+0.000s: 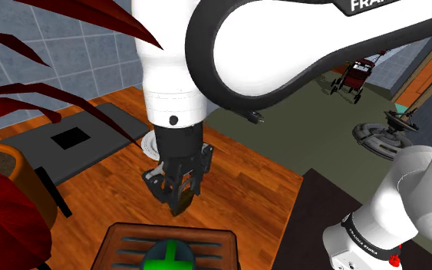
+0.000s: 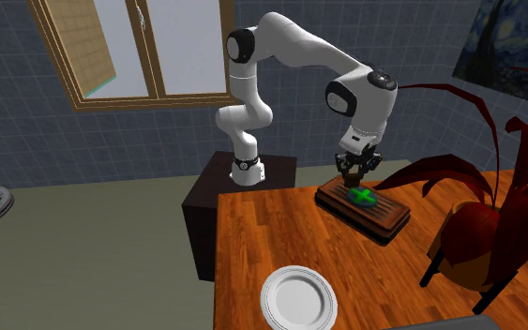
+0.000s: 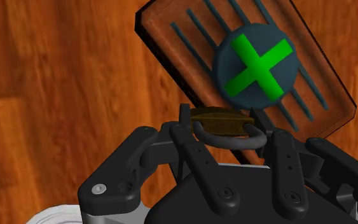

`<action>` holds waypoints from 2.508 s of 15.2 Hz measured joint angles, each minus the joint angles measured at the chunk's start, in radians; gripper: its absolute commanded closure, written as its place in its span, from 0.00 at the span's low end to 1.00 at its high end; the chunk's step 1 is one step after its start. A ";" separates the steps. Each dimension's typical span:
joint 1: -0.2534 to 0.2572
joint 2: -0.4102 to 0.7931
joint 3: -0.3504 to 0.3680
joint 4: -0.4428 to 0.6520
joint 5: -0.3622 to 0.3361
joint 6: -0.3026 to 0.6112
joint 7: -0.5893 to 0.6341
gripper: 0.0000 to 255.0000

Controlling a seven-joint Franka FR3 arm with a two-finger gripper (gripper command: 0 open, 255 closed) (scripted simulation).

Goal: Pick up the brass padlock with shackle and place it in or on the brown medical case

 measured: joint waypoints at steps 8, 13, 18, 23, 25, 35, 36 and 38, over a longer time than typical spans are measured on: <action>0.089 0.085 0.059 0.052 -0.031 0.049 0.154 1.00; 0.097 0.112 0.059 0.016 -0.042 0.109 0.157 1.00; 0.102 0.144 0.055 -0.016 -0.057 0.169 0.158 1.00; 0.103 0.148 0.054 -0.019 -0.059 0.177 0.158 1.00; 0.103 0.149 0.054 -0.019 -0.059 0.177 0.158 0.00; 0.090 0.123 0.052 0.053 -0.050 0.082 0.151 0.00; 0.089 0.120 0.052 0.063 -0.049 0.069 0.151 0.00; 0.088 0.115 0.052 0.069 -0.047 0.059 0.149 0.00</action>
